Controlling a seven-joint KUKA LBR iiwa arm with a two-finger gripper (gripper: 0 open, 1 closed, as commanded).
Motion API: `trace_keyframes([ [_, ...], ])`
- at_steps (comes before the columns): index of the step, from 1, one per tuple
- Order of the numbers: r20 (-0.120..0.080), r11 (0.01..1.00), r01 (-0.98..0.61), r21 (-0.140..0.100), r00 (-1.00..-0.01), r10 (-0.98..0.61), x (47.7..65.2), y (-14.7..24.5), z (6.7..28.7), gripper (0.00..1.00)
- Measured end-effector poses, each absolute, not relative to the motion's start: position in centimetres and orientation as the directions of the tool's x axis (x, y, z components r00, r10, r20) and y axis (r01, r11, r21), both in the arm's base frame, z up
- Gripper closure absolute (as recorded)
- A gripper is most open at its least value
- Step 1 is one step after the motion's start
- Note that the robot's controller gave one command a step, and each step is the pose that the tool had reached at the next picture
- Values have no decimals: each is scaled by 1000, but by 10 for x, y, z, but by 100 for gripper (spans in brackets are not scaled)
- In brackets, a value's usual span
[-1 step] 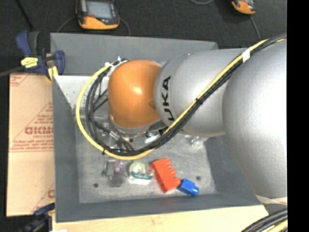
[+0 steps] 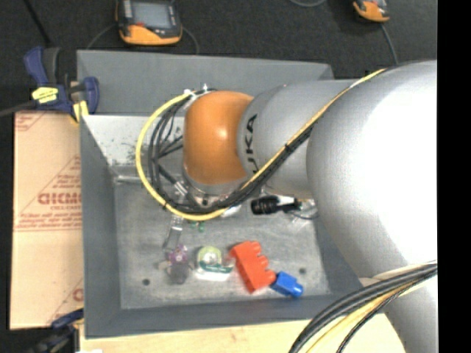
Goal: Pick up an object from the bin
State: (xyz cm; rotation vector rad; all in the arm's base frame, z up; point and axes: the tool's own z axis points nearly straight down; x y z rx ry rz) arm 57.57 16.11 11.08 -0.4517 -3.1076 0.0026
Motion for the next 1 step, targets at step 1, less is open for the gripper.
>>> trace_keyframes([
  [1, 5, 914, 406, -3, -914, 406, 501, 135, 73, 0],
])
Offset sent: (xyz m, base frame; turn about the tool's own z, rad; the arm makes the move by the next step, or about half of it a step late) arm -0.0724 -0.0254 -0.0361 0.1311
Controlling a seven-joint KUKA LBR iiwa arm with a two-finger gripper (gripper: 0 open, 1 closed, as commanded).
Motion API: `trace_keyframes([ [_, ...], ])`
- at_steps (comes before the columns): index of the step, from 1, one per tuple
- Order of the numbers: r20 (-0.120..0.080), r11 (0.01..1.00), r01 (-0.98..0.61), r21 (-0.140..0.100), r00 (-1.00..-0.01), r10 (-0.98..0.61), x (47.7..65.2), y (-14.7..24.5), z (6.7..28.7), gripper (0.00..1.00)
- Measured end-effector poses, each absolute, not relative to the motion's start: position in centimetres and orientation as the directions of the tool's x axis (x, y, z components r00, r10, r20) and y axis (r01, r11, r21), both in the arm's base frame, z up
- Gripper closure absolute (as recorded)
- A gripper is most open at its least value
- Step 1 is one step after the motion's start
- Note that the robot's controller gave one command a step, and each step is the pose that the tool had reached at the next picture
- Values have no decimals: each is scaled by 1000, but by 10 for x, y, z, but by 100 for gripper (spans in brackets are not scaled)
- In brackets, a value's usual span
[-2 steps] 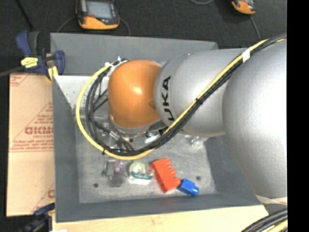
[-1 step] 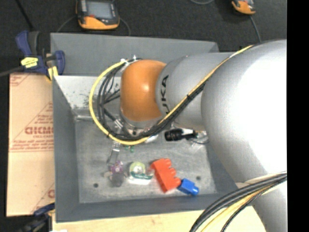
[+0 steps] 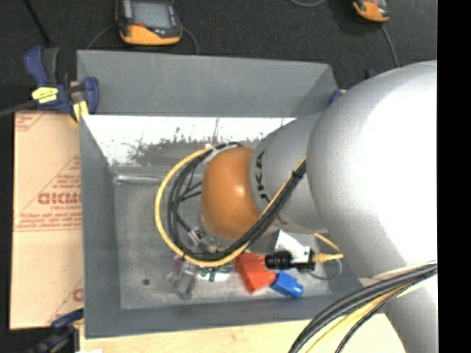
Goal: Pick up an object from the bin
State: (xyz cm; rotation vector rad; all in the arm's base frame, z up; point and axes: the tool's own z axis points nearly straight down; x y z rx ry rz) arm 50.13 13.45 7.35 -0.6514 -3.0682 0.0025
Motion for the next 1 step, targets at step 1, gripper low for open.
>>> trace_keyframes([
  [1, -1, 913, 409, 3, -913, 409, 504, 136, 75, 100],
])
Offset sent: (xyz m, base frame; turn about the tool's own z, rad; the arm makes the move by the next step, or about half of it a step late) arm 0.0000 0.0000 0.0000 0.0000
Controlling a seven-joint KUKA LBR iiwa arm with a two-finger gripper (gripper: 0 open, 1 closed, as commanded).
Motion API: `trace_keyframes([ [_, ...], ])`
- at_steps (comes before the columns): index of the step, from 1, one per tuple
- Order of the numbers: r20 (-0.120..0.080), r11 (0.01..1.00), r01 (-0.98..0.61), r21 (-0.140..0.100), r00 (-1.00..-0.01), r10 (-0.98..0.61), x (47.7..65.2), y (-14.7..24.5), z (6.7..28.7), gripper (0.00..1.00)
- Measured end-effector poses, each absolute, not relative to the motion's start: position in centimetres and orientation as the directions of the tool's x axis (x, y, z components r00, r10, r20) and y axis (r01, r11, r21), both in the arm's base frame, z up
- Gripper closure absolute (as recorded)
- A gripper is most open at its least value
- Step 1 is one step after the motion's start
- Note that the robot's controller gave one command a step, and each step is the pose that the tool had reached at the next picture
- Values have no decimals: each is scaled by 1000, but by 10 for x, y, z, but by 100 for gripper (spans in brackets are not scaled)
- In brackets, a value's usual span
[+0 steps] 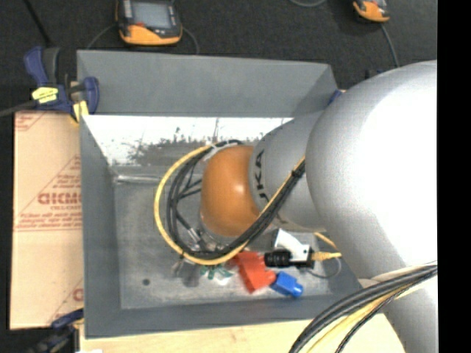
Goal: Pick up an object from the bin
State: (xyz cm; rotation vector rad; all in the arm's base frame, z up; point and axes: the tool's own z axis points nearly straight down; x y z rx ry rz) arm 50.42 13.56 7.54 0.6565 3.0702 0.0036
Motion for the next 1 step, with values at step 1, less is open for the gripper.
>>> trace_keyframes([
  [1, -9, 928, 374, 7, -928, 374, 520, 149, 213, 100],
])
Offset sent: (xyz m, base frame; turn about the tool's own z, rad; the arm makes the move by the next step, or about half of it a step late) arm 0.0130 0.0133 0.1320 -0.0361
